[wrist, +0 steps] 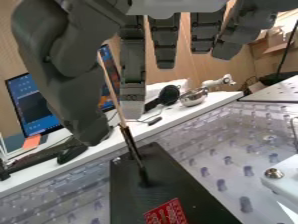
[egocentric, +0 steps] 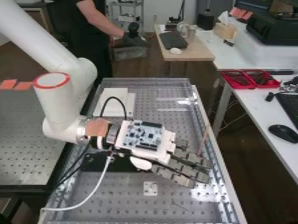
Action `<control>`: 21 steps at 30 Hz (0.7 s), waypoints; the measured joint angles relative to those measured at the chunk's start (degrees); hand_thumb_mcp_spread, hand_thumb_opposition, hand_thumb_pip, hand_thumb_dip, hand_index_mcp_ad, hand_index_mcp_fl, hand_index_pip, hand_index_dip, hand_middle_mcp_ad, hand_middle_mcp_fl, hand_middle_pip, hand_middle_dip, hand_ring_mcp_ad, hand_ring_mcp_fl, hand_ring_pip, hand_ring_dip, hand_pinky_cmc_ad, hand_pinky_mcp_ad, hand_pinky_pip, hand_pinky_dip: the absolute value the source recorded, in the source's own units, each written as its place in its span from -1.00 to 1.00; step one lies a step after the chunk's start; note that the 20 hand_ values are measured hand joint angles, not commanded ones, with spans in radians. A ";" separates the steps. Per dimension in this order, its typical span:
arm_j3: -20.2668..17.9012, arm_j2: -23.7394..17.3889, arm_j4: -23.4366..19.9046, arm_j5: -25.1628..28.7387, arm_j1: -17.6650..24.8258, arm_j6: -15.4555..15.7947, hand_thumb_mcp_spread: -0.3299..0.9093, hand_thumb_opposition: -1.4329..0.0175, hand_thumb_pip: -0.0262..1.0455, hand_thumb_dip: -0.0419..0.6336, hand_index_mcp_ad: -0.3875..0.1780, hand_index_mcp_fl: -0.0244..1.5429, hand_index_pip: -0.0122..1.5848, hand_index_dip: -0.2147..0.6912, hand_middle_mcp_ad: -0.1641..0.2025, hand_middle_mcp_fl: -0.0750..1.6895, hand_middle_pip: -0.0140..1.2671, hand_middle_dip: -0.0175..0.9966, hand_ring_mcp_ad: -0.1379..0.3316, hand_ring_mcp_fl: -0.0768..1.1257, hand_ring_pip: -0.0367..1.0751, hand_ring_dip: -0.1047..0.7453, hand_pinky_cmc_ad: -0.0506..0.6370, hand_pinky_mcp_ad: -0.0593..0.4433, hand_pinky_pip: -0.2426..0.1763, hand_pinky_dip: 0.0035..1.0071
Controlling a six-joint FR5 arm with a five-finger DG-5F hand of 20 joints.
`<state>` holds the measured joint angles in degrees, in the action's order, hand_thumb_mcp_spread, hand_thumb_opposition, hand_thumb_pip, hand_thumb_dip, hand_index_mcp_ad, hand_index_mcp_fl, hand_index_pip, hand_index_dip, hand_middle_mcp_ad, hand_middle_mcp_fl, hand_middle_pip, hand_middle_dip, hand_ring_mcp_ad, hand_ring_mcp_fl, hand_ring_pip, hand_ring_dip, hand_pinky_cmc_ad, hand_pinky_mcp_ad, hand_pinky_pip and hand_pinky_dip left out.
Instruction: Grab the drill bit and place it in the clear container
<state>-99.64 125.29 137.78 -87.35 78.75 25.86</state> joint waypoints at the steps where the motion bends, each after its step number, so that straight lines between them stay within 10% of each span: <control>1: 0.09 0.12 -0.08 -0.17 -0.06 0.04 0.14 -0.21 0.34 -0.17 0.46 -0.90 0.93 -0.12 0.51 -0.86 -0.77 -0.69 0.49 -0.91 -0.83 -0.91 -0.16 -0.21 -0.36 -0.63; 21: 1.85 1.37 -0.27 -2.53 -0.70 4.41 0.23 -0.24 0.28 -0.15 0.36 -0.76 0.93 -0.17 0.41 -0.82 -0.77 -0.69 0.49 -0.90 -0.82 -0.91 -0.16 -0.22 -0.35 -0.63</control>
<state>-97.78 126.66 137.50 -89.88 78.05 30.27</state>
